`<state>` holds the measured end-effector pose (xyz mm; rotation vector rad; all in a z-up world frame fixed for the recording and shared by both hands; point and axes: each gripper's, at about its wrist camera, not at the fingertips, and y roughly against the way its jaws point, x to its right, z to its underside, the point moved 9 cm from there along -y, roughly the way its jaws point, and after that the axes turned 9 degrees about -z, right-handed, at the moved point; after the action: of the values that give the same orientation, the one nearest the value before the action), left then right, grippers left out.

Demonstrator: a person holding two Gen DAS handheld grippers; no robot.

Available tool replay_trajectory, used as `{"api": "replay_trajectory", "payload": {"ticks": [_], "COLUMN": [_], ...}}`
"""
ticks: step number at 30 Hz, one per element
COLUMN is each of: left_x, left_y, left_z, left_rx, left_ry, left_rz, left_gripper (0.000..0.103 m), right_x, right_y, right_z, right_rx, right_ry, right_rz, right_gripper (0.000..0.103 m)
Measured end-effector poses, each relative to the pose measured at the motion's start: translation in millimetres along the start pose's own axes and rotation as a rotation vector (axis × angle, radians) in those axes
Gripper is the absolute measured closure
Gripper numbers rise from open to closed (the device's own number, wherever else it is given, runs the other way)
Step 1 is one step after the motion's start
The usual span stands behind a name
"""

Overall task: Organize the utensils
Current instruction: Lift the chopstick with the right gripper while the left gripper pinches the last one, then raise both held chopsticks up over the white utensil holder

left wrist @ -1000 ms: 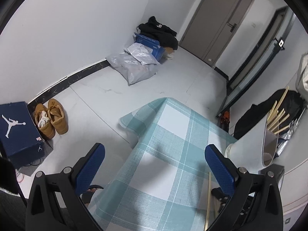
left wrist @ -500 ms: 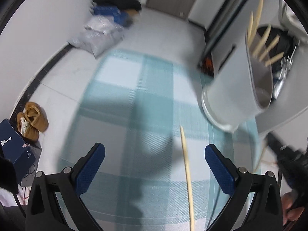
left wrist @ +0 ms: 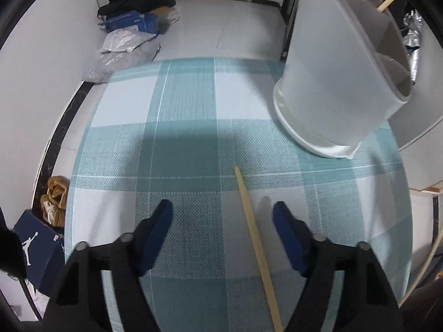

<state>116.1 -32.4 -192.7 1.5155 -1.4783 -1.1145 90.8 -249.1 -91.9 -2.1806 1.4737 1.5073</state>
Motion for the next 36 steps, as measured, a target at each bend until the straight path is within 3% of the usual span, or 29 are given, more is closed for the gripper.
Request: {"api": "replay_trajectory", "payload": {"ticks": [5,7,9,11,12,16,19,25,30,36], "left_x": [-1,2,9,13,15,18,13,-1,-7,-6], "left_y": [-6,-7,-4,-2,-2,-1,11,68,124,154], "left_z": [-6,-10,-13,-12,-11,-12,-12,-8,4,-5], "left_rx": [-0.011,0.002,0.009,-0.005,-0.018,-0.045,-0.018,0.156,0.317,0.446], "left_ry": [0.037,0.024,0.03,0.041,0.06,0.154,0.196,0.231,0.236,0.19], "left_rz": [-0.038,-0.064,-0.054,-0.033,-0.017,0.048,0.075,0.125,0.175,0.201], "left_gripper": [0.039,0.046,0.074,0.096,0.1,0.101,0.101,0.101,0.101,0.101], "right_x": [6,4,3,0,-1,-9,-14,-25,-50,-90], "right_y": [11,16,21,27,29,34,42,55,57,51], "right_z": [-15,-19,-24,-27,-29,-37,-44,-40,-27,4], "right_rx": [0.055,0.07,0.087,0.103,0.106,0.111,0.142,0.212,0.248,0.247], "right_ry": [0.0,0.005,0.011,0.015,0.017,0.055,0.1,0.155,0.289,0.506], "right_rz": [0.01,0.009,0.005,-0.001,-0.004,-0.011,0.001,0.015,0.035,0.051], "right_gripper": [0.097,0.097,0.097,0.097,0.097,0.097,0.097,0.097,0.097,0.097]}}
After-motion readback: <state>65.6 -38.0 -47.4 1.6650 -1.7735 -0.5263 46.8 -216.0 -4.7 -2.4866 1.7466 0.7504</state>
